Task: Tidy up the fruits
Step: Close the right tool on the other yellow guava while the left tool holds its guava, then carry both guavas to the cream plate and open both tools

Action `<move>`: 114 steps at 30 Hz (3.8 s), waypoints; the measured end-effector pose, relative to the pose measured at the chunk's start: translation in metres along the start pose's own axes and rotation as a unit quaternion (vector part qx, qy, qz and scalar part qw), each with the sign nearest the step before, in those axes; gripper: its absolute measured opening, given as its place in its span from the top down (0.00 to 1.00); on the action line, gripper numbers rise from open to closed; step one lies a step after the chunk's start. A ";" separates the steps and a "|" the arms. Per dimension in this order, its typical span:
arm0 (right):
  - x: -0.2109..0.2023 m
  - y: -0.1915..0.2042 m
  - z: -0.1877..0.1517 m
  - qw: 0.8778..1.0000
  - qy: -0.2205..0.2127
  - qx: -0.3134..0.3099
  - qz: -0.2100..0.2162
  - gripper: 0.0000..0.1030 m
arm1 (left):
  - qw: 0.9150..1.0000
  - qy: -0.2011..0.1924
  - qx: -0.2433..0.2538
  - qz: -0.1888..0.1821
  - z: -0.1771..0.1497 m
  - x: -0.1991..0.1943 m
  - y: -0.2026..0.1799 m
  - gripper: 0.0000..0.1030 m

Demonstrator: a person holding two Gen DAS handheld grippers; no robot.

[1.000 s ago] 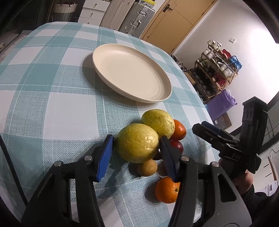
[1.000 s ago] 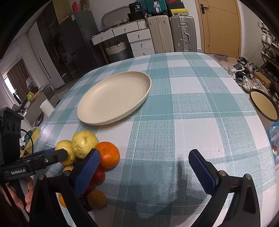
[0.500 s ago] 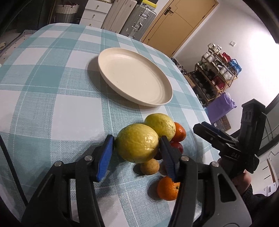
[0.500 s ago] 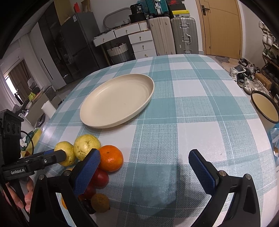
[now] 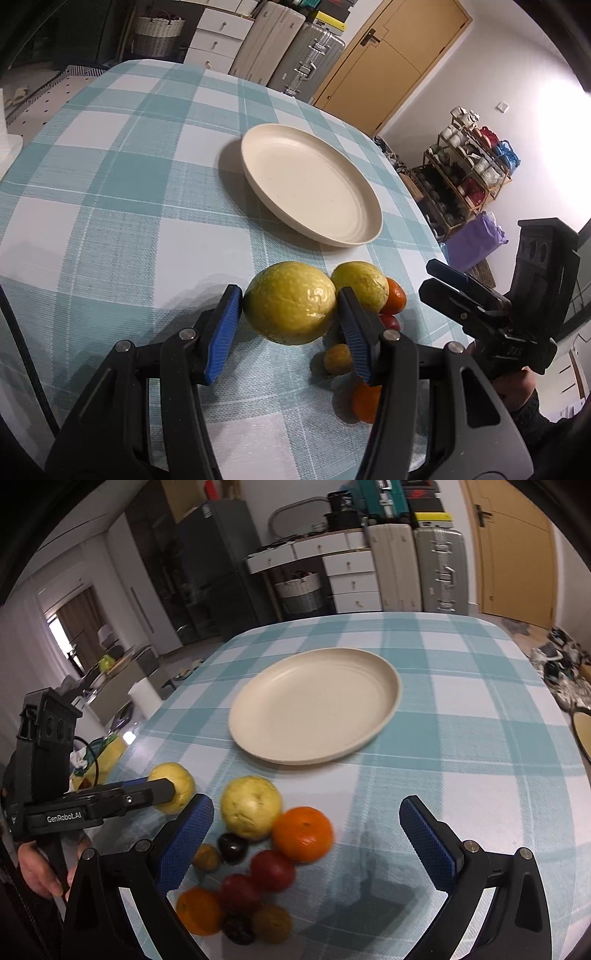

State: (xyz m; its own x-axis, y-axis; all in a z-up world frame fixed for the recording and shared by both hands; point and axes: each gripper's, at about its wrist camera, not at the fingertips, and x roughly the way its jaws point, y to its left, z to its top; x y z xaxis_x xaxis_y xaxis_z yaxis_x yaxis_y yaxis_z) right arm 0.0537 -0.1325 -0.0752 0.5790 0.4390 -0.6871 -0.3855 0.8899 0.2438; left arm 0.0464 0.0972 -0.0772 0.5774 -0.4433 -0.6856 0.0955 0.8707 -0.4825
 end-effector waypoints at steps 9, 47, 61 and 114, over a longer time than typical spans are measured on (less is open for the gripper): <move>0.026 0.029 0.014 0.996 0.053 -0.074 0.010 0.00 | 1.000 -0.005 -0.013 0.005 -0.001 -0.009 0.013 0.51; 0.044 0.027 0.034 0.993 0.085 -0.061 0.053 0.52 | 1.000 0.004 -0.014 -0.003 0.007 0.006 0.003 0.51; 0.027 -0.015 0.070 0.995 0.001 0.009 0.097 0.52 | 0.999 -0.021 0.032 0.000 0.071 0.019 -0.031 0.51; 0.079 -0.069 0.138 0.998 -0.061 0.019 0.007 0.20 | 0.998 0.017 0.018 0.059 0.180 0.131 -0.015 0.39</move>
State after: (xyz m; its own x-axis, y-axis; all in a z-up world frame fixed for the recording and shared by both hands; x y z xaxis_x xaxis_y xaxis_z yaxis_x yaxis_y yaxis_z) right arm 0.2247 -0.1423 -0.0519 0.6580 0.4604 -0.5959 -0.3671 0.8871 0.2800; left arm 0.2667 0.0644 -0.0612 0.5592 -0.3434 -0.7545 0.0586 0.9243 -0.3772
